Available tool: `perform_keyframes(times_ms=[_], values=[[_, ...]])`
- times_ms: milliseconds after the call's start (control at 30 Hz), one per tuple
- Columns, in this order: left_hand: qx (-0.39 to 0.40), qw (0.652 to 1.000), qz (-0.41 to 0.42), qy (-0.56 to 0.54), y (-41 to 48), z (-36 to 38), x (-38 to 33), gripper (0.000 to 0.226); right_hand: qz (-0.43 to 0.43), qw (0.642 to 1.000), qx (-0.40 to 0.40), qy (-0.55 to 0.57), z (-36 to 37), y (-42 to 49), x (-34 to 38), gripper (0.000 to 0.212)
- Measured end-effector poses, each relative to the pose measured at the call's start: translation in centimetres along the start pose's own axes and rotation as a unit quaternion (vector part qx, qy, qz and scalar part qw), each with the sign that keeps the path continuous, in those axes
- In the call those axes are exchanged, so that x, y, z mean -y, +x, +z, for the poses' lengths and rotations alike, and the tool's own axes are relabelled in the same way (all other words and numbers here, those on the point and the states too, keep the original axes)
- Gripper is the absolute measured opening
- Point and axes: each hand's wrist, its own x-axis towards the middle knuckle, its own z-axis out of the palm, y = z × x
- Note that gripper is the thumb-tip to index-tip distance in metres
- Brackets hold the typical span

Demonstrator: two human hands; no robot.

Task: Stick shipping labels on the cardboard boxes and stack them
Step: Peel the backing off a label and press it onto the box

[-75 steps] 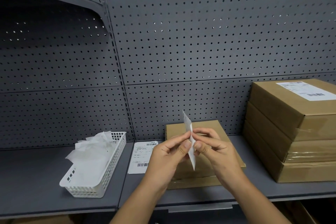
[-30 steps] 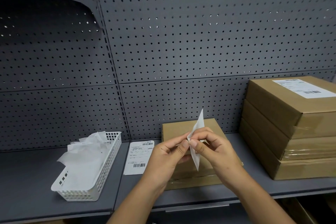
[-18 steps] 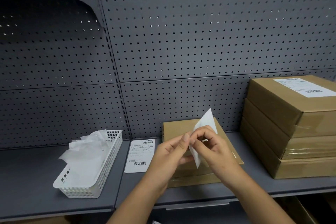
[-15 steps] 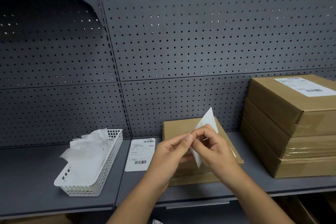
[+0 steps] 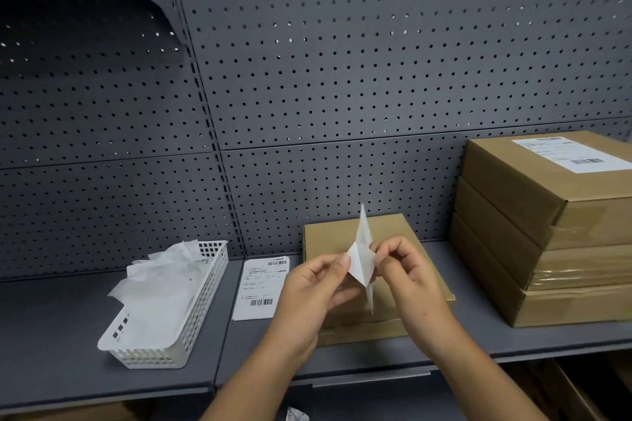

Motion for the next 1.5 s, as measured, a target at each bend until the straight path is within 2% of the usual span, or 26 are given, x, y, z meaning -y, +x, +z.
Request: perform_keyframes(times_ms=[67,167,233,300,367,467,533,667,767,867,967,1133,1233,1300,1367,1433,1500], values=[[-0.014,1.0,-0.005,-0.017,0.2,0.0,0.1,0.026,0.016,0.998,-0.041,0.046,-0.4,0.1,-0.3,0.021],[-0.024,1.0,-0.006,-0.016,0.3,0.3,0.2,0.023,0.027,0.995,-0.086,0.051,-1.0,0.1,-0.7,0.017],[-0.023,0.999,0.009,0.023,0.2,0.6,0.3,0.021,0.031,0.997,-0.059,0.039,-0.9,-0.2,-0.9,0.015],[-0.025,0.997,0.03,0.066,0.1,0.9,0.4,0.019,0.019,1.0,-0.004,-0.01,-0.6,-0.5,-1.0,0.031],[-0.032,0.995,0.049,0.086,0.2,1.0,0.3,0.018,0.005,0.998,0.013,-0.06,-0.4,-0.6,-0.9,0.041],[-0.029,0.995,0.055,0.084,0.3,0.7,0.1,0.018,-0.018,0.997,0.003,-0.077,-0.6,-0.4,-0.8,0.016],[-0.037,0.994,0.055,0.087,0.3,0.4,0.1,0.019,0.001,0.997,-0.009,-0.072,-1.1,-0.3,-0.9,0.007],[-0.078,0.993,0.041,0.084,0.6,-0.9,1.0,0.019,0.071,0.993,-0.083,-0.047,-3.0,0.2,-1.6,0.018],[-0.092,0.993,0.021,0.077,0.6,-1.8,1.5,0.018,0.075,0.991,-0.109,-0.021,-4.6,0.6,-1.9,0.014],[-0.086,0.993,0.016,0.074,0.5,-1.8,1.6,0.016,0.076,0.992,-0.097,-0.018,-4.5,0.5,-1.9,0.01],[-0.055,0.995,0.042,0.067,0.4,-1.1,1.4,0.025,0.048,0.994,-0.082,-0.048,-3.3,0.4,-1.7,0.021],[-0.076,0.984,0.085,0.139,0.4,-1.3,0.8,0.031,0.025,0.993,-0.093,-0.064,-2.1,0.5,-0.5,0.023],[-0.072,0.988,0.087,0.109,0.2,-1.4,0.0,0.024,0.009,0.996,-0.069,-0.064,-2.1,0.8,0.2,0.024],[-0.064,0.989,0.105,0.083,-0.2,-1.3,-0.7,0.028,0.001,0.997,-0.05,-0.065,-2.2,0.9,0.2,0.016],[-0.068,0.989,0.106,0.078,-0.3,-1.3,-0.8,0.032,0.0,0.999,-0.031,-0.034,-2.2,1.0,0.1,0.031],[-0.094,0.987,0.099,0.082,-0.1,-1.5,-0.7,0.018,0.005,1.0,-0.021,0.009,-1.9,1.1,0.1,0.049],[-0.112,0.988,0.084,0.057,0.1,-1.6,-0.7,0.028,0.012,0.999,-0.035,0.04,-1.5,1.3,0.0,0.061]])
